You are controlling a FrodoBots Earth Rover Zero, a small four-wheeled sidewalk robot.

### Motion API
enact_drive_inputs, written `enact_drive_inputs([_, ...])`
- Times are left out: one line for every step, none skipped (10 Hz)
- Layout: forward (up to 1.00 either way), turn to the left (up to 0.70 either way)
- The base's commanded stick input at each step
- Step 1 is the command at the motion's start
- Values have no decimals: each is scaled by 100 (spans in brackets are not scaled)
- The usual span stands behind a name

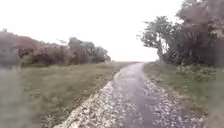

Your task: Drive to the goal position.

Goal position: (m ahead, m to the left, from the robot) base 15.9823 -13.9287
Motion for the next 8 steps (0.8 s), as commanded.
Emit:
enact_drive_inputs([100, 0])
enact_drive_inputs([100, 0])
enact_drive_inputs([100, 0])
enact_drive_inputs([100, 0])
enact_drive_inputs([100, 0])
enact_drive_inputs([100, -3])
enact_drive_inputs([100, -16])
enact_drive_inputs([100, -30])
